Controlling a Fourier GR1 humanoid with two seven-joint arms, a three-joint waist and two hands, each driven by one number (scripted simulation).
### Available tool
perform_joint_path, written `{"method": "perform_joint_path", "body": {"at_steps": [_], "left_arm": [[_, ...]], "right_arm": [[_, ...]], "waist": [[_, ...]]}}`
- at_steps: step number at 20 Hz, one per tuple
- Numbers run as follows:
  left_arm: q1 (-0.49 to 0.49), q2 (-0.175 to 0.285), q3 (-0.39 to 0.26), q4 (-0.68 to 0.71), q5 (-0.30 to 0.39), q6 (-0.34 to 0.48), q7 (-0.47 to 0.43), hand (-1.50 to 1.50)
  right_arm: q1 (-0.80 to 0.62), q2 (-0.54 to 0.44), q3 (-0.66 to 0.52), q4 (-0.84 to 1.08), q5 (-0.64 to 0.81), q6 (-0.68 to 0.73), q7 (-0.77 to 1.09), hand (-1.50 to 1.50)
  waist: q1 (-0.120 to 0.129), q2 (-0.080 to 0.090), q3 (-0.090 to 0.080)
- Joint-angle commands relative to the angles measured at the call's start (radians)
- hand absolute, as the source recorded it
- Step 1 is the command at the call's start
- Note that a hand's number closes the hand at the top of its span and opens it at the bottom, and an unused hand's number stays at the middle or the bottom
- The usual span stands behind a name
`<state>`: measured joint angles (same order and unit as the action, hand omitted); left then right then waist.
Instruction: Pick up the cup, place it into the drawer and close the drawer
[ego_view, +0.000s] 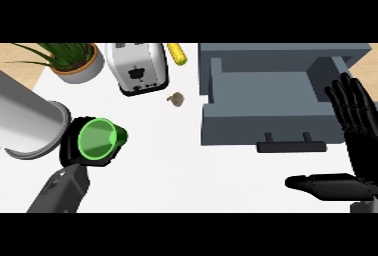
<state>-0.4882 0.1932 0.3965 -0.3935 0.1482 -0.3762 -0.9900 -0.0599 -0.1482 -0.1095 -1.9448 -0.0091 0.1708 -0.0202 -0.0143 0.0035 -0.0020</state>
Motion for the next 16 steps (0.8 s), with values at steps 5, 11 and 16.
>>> {"method": "perform_joint_path", "body": {"at_steps": [5,11,16], "left_arm": [[-0.1,-0.049,-0.069,-0.169,0.004,-0.045,0.029,1.5],[-0.127,-0.143,-0.172,-0.452,-0.029,0.151,0.235,1.5],[-0.204,-0.152,-0.197,-0.571,-0.007,0.204,0.391,1.5]], "right_arm": [[0.003,-0.009,-0.023,0.0,-0.005,-0.001,0.013,-1.5],[-0.033,-0.02,-0.038,0.048,-0.007,-0.002,0.029,-1.5],[0.013,-0.043,-0.069,-0.016,-0.045,0.034,0.019,-1.5]], "waist": [[0.012,-0.007,0.002],[0.028,-0.011,0.003],[0.011,-0.006,0.002]]}}
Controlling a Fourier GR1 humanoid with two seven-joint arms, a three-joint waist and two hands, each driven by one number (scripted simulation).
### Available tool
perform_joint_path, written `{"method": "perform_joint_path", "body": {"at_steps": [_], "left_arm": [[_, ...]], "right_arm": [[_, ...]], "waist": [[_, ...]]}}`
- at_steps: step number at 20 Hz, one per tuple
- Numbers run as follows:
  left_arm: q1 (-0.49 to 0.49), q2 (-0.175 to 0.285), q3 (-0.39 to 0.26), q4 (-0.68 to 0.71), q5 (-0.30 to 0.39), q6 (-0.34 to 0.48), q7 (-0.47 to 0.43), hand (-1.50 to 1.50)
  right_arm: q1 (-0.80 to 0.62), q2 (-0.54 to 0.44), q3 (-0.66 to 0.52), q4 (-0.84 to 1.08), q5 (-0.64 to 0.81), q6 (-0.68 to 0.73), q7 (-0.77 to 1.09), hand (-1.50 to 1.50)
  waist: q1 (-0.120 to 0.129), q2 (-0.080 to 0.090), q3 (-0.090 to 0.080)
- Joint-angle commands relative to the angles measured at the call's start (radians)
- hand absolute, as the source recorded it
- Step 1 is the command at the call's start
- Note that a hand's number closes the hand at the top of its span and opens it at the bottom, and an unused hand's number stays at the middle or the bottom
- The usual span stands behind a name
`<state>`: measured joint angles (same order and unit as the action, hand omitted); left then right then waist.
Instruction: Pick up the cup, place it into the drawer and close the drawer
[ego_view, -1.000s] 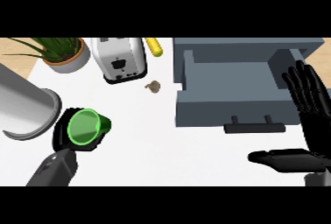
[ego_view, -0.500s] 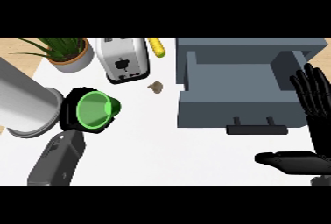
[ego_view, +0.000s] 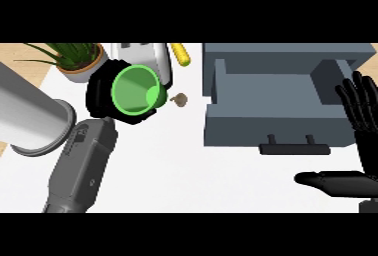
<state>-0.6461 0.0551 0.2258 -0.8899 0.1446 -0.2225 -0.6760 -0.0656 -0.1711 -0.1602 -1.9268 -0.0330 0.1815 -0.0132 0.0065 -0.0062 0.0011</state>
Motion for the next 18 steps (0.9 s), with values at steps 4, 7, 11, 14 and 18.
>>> {"method": "perform_joint_path", "body": {"at_steps": [4,7,11,14,18], "left_arm": [[-0.13,-0.043,-0.089,-0.162,-0.027,0.134,0.242,1.5],[-0.209,-0.054,-0.14,-0.148,-0.034,0.214,0.309,1.5],[-0.312,-0.055,-0.284,-0.111,0.034,0.371,0.352,1.5],[-0.405,-0.055,-0.218,0.033,0.004,0.378,0.322,1.5],[-0.493,-0.055,-0.303,0.163,0.125,0.467,0.33,1.5]], "right_arm": [[-0.006,-0.006,-0.022,0.008,-0.025,0.013,-0.007,-1.5],[0.04,0.0,-0.014,-0.032,-0.029,0.023,0.001,-1.5],[0.019,-0.018,-0.018,0.015,-0.019,0.04,-0.017,-1.5],[-0.001,-0.034,-0.063,-0.003,-0.064,0.04,0.008,-1.5],[0.026,-0.021,-0.031,-0.004,-0.043,0.061,-0.04,-1.5]], "waist": [[-0.008,0.004,0.0],[-0.016,0.004,-0.001],[-0.025,0.005,-0.001],[-0.028,0.009,-0.001],[-0.053,0.014,-0.001]]}}
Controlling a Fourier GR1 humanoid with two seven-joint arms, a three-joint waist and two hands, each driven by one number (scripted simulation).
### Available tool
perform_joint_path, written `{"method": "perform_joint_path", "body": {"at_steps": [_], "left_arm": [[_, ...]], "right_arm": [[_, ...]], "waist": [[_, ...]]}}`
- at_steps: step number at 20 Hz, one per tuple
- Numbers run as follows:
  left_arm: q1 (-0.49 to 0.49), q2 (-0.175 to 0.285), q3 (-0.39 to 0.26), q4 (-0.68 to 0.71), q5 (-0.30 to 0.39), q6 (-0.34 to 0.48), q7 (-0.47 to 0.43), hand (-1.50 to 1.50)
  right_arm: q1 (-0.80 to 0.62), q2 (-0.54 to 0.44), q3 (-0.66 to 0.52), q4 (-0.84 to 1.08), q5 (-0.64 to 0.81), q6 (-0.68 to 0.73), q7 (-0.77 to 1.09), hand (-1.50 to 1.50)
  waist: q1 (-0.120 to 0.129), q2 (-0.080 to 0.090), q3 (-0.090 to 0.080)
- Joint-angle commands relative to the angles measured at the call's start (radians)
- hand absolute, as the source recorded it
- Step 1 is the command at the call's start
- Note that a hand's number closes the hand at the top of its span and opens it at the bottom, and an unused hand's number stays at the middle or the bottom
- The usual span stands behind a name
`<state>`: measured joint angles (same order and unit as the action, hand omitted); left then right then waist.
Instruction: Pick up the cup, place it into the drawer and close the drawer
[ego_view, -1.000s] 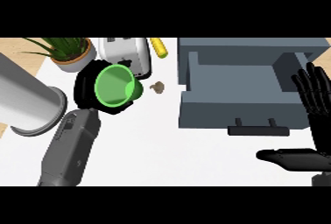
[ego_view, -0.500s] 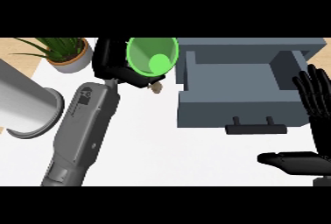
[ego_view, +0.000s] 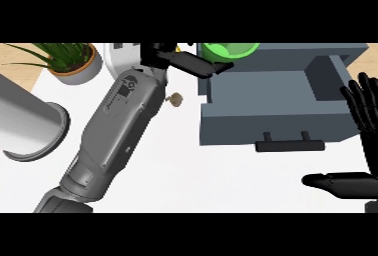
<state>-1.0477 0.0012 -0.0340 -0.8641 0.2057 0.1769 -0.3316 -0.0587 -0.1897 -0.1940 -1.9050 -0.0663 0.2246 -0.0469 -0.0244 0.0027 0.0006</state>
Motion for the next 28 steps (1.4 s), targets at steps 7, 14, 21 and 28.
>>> {"method": "perform_joint_path", "body": {"at_steps": [7,14,21,28], "left_arm": [[-0.207,-0.001,-0.13,0.255,0.192,0.106,0.043,1.5],[-0.152,-0.001,-0.322,0.34,0.303,0.137,-0.07,1.5],[-0.226,-0.001,-0.417,0.446,0.321,0.191,0.001,1.5],[-0.24,-0.001,-0.547,0.476,0.346,0.198,0.064,-1.5]], "right_arm": [[-0.048,0.02,0.043,0.029,0.051,-0.021,0.007,-1.5],[-0.072,0.001,0.002,0.111,0.025,0.005,-0.06,-1.5],[-0.023,-0.013,0.006,0.027,-0.008,0.038,-0.017,-1.5],[-0.079,-0.001,0.01,0.091,0.004,0.022,-0.036,-1.5]], "waist": [[-0.011,0.004,0.0],[-0.032,0.01,0.001],[-0.058,0.012,0.001],[-0.063,0.019,0.001]]}}
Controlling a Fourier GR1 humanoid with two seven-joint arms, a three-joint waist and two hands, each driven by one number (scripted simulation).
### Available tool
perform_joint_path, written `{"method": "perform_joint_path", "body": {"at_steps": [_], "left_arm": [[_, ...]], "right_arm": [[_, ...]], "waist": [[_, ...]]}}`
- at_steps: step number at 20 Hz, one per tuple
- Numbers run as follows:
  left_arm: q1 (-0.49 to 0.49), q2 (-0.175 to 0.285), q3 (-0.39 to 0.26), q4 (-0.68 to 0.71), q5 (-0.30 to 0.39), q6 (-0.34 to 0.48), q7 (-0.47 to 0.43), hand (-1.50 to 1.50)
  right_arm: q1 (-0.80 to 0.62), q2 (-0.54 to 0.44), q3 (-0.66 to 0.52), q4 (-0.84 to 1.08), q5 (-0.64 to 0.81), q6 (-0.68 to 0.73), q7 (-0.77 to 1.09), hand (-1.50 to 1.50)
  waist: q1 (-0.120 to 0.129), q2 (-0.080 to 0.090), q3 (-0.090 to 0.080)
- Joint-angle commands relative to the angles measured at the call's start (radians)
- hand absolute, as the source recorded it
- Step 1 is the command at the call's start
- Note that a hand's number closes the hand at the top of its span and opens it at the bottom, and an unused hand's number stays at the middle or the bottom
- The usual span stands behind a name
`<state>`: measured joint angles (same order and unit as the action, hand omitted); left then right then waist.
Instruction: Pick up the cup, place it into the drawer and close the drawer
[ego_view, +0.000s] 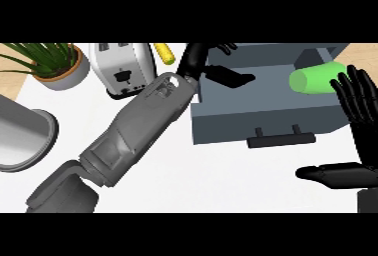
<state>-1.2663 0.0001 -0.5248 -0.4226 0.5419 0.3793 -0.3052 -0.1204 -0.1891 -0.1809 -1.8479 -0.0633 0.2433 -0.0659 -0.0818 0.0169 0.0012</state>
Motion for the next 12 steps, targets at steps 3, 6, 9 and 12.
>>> {"method": "perform_joint_path", "body": {"at_steps": [3,6,9,12], "left_arm": [[-0.038,0.0,-0.117,0.019,0.005,0.051,0.087,-1.5],[0.054,0.0,-0.169,-0.025,0.031,0.121,0.005,-1.5],[-0.019,0.0,-0.131,-0.032,0.061,0.129,-0.007,-1.5],[0.048,0.0,-0.117,-0.087,0.085,0.145,-0.102,-1.5]], "right_arm": [[-0.017,-0.005,-0.008,0.029,-0.004,0.005,-0.009,-1.5],[-0.006,0.009,0.01,-0.001,-0.011,0.011,-0.012,-1.5],[-0.035,0.008,-0.005,-0.013,-0.069,0.021,0.025,-1.5],[0.021,0.024,0.0,-0.079,-0.196,0.088,0.055,-1.5]], "waist": [[-0.002,0.001,0.0],[-0.018,0.006,0.0],[-0.001,0.002,0.0],[0.009,-0.007,-0.001]]}}
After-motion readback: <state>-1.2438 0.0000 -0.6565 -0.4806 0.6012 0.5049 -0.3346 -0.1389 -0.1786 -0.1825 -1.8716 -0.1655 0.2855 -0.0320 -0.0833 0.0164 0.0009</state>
